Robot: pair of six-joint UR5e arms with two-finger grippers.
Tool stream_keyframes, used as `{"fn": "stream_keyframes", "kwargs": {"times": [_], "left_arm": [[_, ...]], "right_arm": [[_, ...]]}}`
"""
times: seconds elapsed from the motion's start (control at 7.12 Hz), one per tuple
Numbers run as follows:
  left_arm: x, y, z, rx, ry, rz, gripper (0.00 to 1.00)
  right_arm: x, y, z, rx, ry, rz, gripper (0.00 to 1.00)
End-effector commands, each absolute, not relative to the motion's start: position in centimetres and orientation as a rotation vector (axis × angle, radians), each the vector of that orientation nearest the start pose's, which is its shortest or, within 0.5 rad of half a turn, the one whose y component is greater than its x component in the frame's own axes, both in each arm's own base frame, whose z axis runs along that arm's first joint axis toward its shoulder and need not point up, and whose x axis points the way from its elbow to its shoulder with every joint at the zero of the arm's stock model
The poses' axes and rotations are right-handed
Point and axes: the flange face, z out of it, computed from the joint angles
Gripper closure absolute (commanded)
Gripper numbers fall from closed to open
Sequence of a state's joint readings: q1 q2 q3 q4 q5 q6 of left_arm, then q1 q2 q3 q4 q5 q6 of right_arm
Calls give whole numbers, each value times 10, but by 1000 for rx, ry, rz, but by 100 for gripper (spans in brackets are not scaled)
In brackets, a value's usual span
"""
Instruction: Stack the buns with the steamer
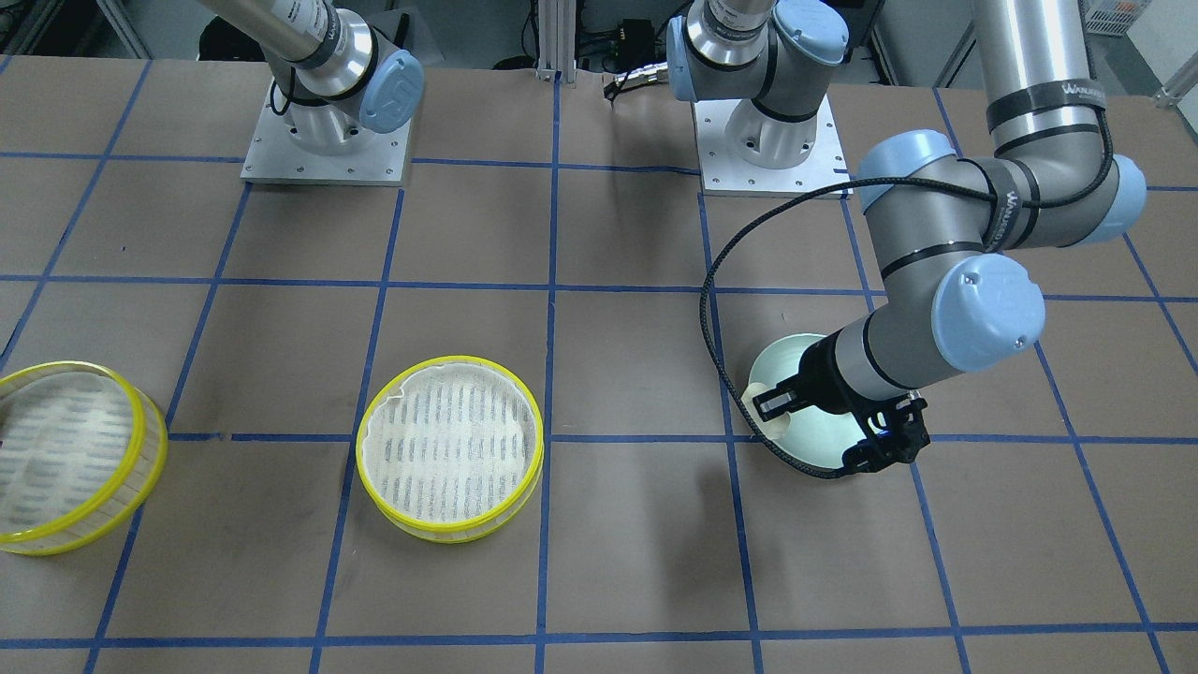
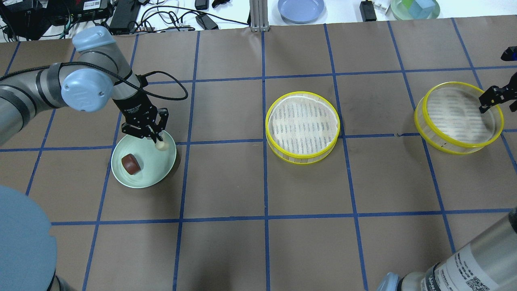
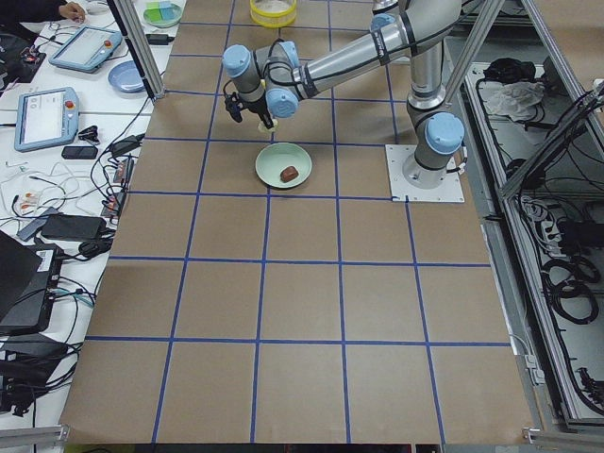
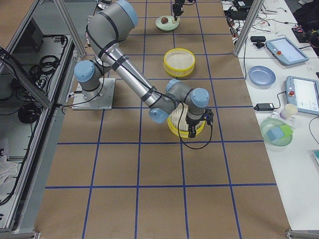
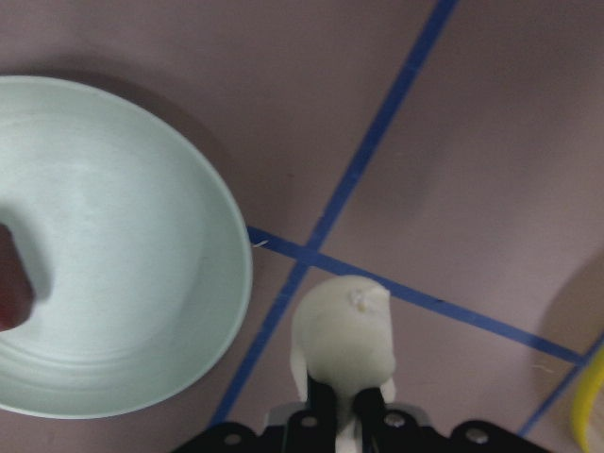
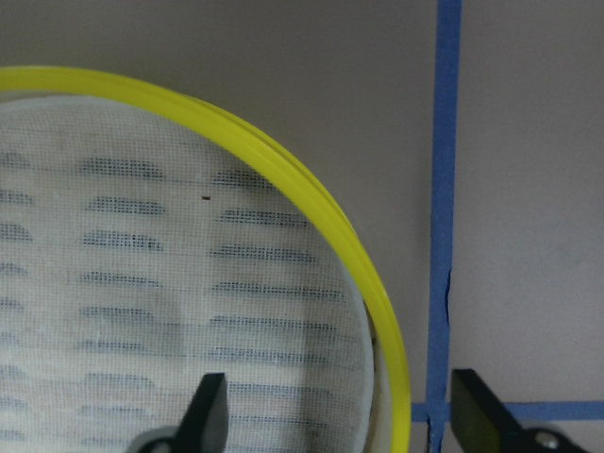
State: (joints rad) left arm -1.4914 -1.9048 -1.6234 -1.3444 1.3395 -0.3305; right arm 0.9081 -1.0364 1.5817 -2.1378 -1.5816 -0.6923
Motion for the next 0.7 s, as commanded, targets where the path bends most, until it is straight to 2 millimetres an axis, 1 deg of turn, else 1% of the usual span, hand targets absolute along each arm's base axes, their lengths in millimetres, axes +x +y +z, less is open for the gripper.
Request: {"fn": "stream_keyframes", "kwargs": {"times": [0.0, 0.14, 0.28, 0.42, 0.56], "left_arm": [[-202, -602, 323, -528, 3449, 113, 100], [-238, -606, 325, -528, 3598, 19, 100], [-257, -602, 314, -491, 3635, 41, 100], [-284, -596, 301, -412, 3661, 56, 100], [-309, -591, 284, -347, 3686, 50, 100]], "right_arm": [[-298, -597, 217, -75, 3153, 0, 21], [-299, -597, 216, -75, 3154, 5, 30], [-299, -597, 216, -75, 3156, 4, 42], [-299, -597, 216, -77, 3162, 5, 70], [-299, -597, 217, -75, 3164, 2, 78]]}}
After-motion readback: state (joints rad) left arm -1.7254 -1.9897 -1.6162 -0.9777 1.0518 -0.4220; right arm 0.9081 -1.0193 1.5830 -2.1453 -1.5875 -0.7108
